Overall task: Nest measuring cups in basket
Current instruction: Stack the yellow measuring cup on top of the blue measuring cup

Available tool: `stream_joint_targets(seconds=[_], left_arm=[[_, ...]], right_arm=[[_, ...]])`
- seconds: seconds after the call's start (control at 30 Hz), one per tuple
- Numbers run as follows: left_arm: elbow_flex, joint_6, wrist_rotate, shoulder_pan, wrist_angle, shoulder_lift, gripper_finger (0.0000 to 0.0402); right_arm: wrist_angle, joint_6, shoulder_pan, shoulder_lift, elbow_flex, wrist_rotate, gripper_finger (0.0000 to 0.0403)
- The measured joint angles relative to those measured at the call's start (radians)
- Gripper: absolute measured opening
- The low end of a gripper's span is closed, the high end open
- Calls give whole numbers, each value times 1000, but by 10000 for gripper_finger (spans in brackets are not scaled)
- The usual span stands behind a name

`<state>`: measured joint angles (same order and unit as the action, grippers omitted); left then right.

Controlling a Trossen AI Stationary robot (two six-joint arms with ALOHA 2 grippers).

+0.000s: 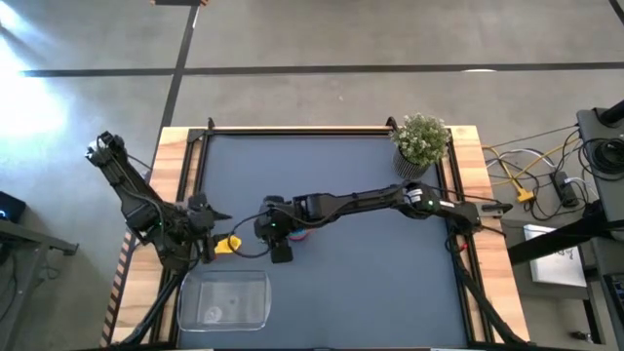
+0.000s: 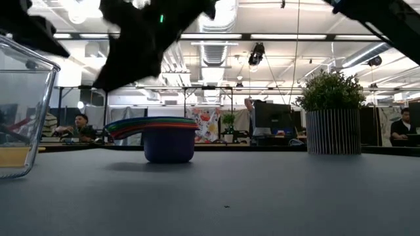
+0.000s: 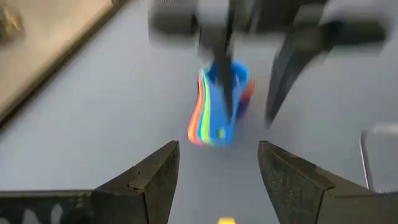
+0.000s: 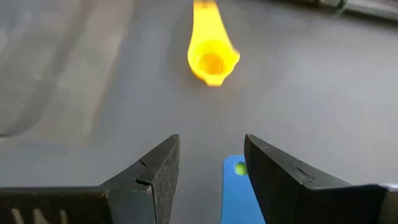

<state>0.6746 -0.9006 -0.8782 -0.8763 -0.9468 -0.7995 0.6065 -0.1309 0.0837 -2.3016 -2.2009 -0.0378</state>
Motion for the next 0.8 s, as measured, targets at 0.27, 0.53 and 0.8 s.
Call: stream_joint_targets(seconds=[0.27,0.53,0.8], left_arm=[[-2,-75,304,144,-137,-11,201],[-2,167,525,380,-89,-8,201],[-2,461,741,685,-25,-21,201]], right_arm=[[37,2,78,93,8,117,164],[58,36,165,121,43,201,145],[97,102,271,159,122,359,127]])
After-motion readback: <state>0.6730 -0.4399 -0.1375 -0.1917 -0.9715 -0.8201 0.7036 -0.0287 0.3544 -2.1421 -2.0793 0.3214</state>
